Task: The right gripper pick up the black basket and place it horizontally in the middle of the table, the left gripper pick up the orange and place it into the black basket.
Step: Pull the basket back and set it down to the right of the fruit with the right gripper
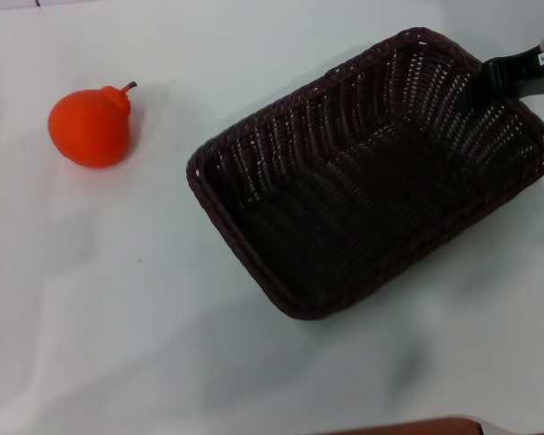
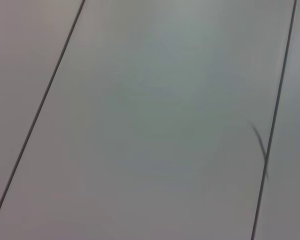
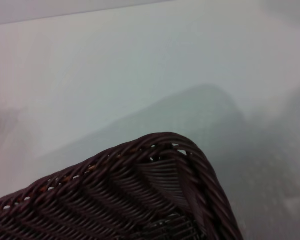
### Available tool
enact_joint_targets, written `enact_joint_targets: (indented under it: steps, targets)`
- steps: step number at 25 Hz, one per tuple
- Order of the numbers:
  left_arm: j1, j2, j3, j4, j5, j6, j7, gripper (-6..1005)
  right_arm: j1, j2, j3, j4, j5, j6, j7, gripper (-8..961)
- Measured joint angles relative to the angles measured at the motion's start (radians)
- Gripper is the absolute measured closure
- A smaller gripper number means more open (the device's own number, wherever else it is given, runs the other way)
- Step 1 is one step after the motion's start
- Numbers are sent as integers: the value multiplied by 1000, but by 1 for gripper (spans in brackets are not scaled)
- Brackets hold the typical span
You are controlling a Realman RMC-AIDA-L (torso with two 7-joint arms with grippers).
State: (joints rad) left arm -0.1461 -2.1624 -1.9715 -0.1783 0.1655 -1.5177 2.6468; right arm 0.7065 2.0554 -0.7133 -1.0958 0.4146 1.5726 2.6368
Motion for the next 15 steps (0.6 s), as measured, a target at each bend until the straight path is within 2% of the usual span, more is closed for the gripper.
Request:
enact_joint_targets:
  steps: [1,4,9,15]
  targets:
    - [1,1,-1,0,0,-1,0,110,-3,1,2,0,1,2,16,751]
    - [1,4,-9,3,0,-2,0,113,-23,9,27,-6,14,12,63,756]
    - [-20,17,-12,31,0,5,1,118,-101,25,108,-21,122,9,111,766]
    - [-53,35,-10,56,7,10,1,124,-175,37,98,-22,218,-61,146,771]
